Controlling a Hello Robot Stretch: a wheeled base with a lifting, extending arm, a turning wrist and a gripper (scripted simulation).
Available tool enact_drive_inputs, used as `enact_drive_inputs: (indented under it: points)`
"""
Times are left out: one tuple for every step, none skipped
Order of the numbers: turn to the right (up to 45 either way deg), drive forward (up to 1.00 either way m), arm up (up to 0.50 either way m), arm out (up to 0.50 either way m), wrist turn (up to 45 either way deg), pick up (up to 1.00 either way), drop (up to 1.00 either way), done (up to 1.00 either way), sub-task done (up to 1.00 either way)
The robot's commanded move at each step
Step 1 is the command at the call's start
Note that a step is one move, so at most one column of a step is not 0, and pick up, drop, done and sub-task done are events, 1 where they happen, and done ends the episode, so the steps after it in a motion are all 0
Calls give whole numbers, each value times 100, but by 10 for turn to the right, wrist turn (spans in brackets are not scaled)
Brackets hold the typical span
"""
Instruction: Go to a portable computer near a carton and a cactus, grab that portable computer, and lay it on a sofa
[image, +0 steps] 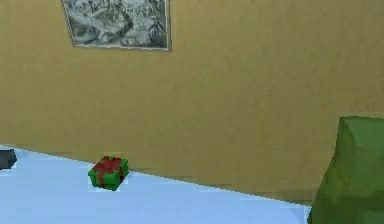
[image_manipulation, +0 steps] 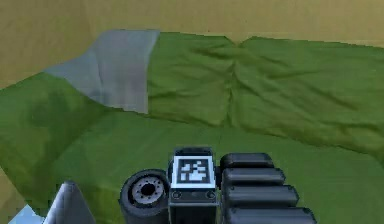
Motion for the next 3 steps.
enact_drive_inputs:
  points:
    - [-450,0,0,0,0,0,0,0,0]
    - [-90,0,0,0,0,0,0,0,0]
    - [450,0,0,0,0,0,0,0,0]
